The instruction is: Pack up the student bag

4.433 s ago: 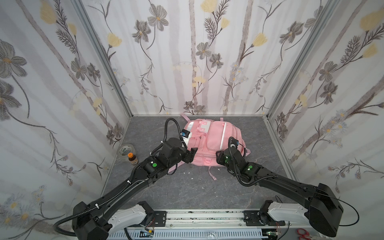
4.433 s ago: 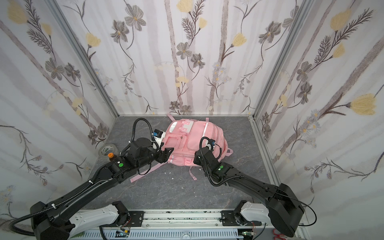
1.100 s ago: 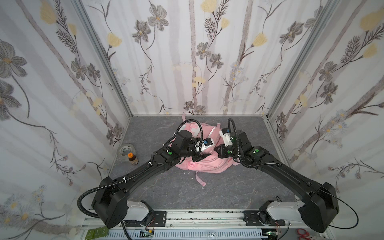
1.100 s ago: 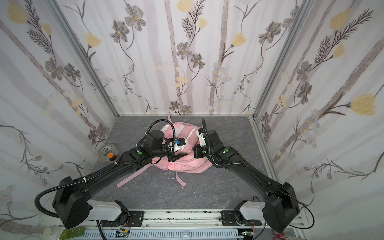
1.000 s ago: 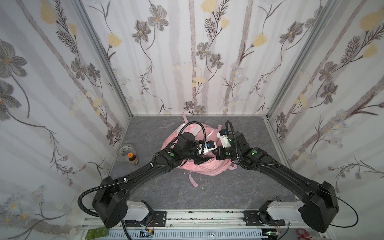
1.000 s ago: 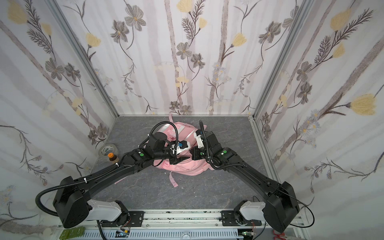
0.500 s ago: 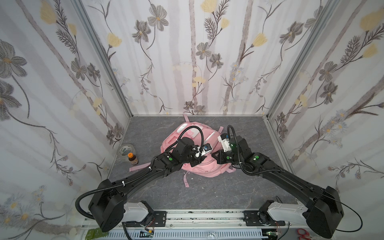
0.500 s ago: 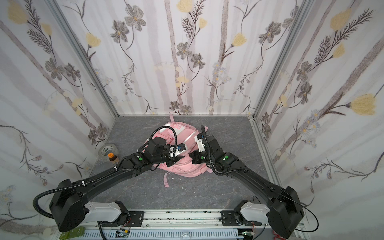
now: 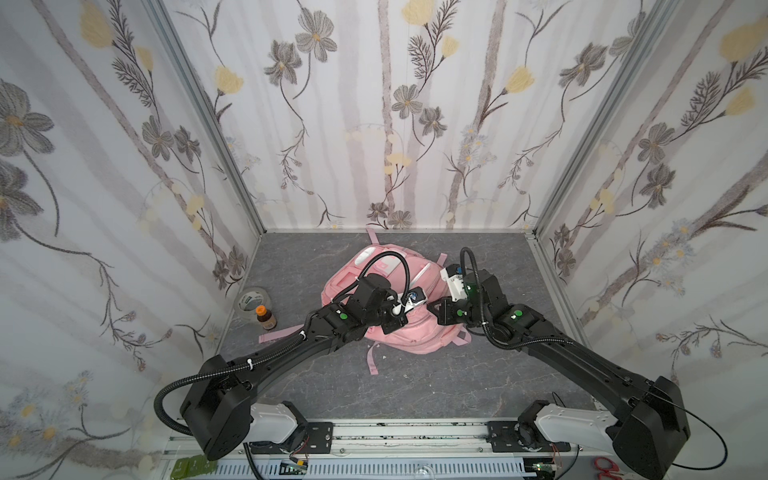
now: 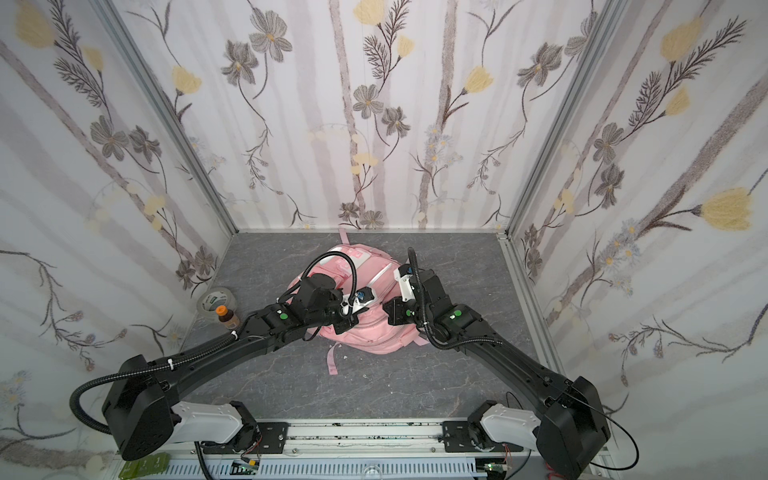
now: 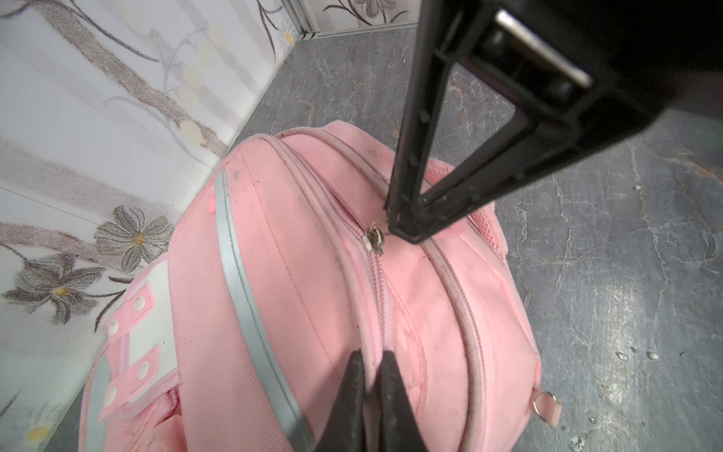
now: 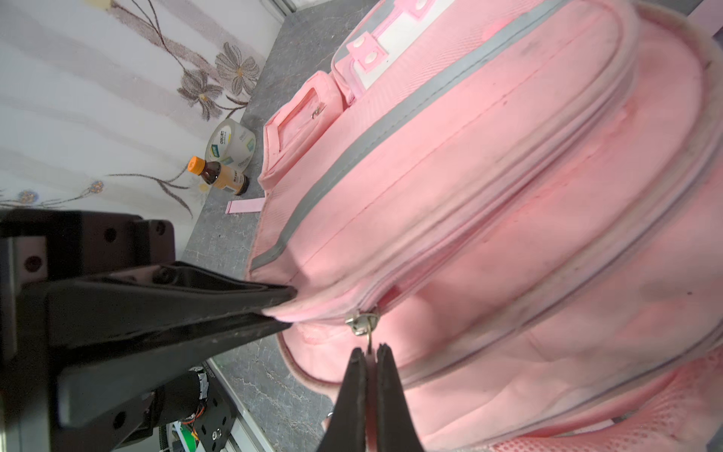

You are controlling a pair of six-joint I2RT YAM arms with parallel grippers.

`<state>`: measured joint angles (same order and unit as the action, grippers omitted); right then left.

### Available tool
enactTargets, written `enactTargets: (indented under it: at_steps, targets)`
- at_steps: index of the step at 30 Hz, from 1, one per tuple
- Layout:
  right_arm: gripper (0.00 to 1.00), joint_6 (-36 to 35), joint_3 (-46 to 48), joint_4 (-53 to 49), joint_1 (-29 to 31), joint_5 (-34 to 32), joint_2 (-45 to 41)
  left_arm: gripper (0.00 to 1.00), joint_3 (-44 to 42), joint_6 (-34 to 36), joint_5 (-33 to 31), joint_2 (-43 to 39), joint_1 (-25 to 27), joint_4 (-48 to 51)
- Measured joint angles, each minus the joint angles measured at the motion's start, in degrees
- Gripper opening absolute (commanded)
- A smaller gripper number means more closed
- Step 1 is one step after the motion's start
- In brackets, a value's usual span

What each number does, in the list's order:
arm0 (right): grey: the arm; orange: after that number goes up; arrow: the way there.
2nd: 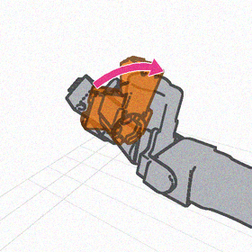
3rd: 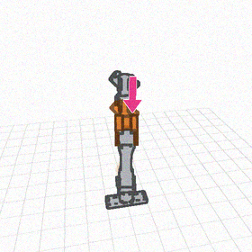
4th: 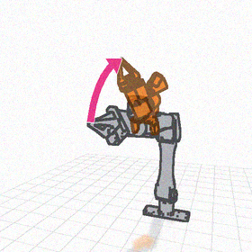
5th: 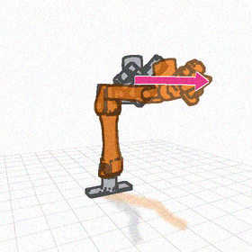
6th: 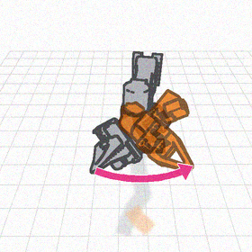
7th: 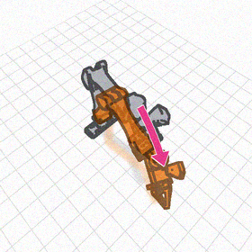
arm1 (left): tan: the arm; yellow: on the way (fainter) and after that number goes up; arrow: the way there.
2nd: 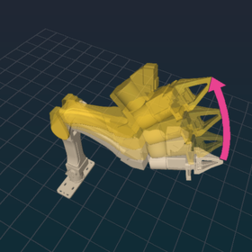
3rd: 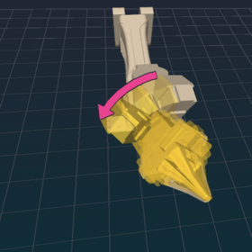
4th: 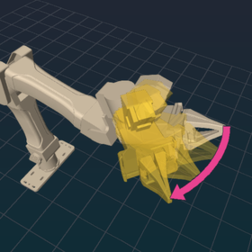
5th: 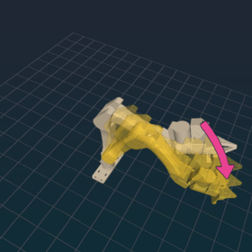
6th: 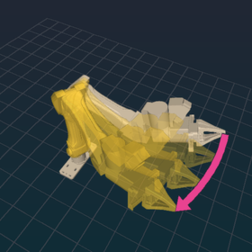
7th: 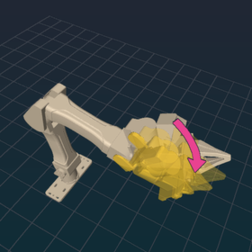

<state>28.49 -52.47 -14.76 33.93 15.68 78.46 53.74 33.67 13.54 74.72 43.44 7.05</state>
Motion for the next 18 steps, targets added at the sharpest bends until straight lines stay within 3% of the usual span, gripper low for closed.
enactTargets:
  at_steps: [7,14,17,18]
  targets:
    - [0.0,-3.41,-1.6,-0.98,-7.23,-0.76,2.73,0.0,-2.97,1.2,5.79,-7.56,-4.24,3.82]
    - [0.0,-4.52,-5.35,-1.75,-6.67,-0.81,5.68,0.0,-2.84,1.92,5.55,-7.65,-9.42,6.1]
    - [0.0,-3.23,-5.62,-1.97,-3.93,-2.8,5.64,0.39,0.48,1.92,2.16,-4.28,-10.16,8.66]
    - [0.0,-2.71,-5.7,-1.97,-2.89,-3.08,5.62,0.48,1.62,1.66,1.27,-3.52,-10.29,9.44]
